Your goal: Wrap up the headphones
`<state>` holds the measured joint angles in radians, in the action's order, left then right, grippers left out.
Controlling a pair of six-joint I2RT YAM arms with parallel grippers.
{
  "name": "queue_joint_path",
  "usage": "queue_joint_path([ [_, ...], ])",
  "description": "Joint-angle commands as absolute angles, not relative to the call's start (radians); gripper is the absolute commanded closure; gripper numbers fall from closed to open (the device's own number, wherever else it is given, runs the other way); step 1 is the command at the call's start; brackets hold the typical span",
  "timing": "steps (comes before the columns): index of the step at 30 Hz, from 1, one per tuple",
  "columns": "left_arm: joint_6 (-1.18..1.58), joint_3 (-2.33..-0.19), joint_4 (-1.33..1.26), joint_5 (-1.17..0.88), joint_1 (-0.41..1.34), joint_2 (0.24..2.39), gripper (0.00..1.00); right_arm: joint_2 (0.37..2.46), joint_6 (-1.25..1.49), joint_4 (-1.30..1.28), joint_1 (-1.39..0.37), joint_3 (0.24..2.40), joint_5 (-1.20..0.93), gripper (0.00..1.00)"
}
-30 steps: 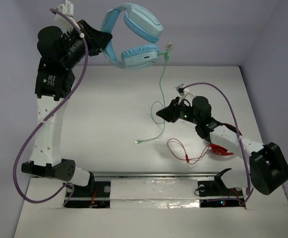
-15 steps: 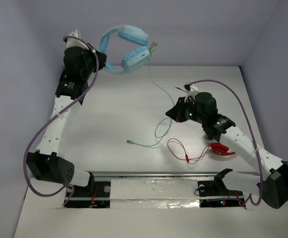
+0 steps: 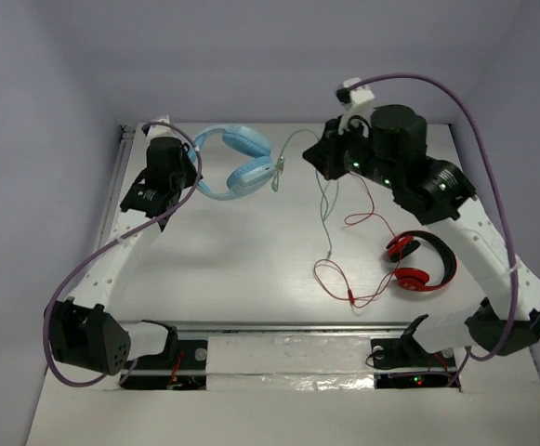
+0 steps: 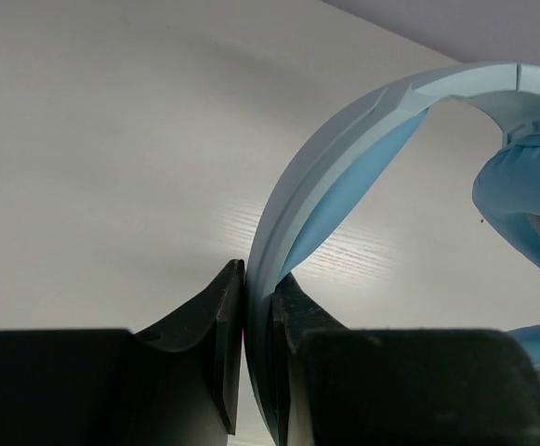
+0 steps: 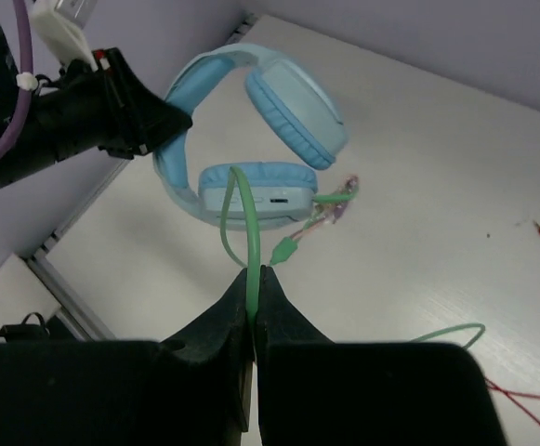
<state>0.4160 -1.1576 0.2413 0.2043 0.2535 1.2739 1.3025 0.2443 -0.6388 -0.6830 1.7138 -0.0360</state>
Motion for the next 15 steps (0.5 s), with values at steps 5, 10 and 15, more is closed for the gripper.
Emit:
queue_joint_path([
  [5,0.354,-1.221,0.159,0.190,0.252,1.207,1.00,1.561,-0.057,-0.920,-0.891,1.942,0.029,1.00],
  [10,0.351,-1.229,0.149,0.163,0.252,1.187,1.00,1.690,-0.104,-1.088,-0.986,2.092,0.053,1.00],
  [15,0.328,-1.243,0.153,0.055,0.261,1.206,1.00,1.683,-0.107,-1.011,-0.999,2.046,0.054,1.00],
])
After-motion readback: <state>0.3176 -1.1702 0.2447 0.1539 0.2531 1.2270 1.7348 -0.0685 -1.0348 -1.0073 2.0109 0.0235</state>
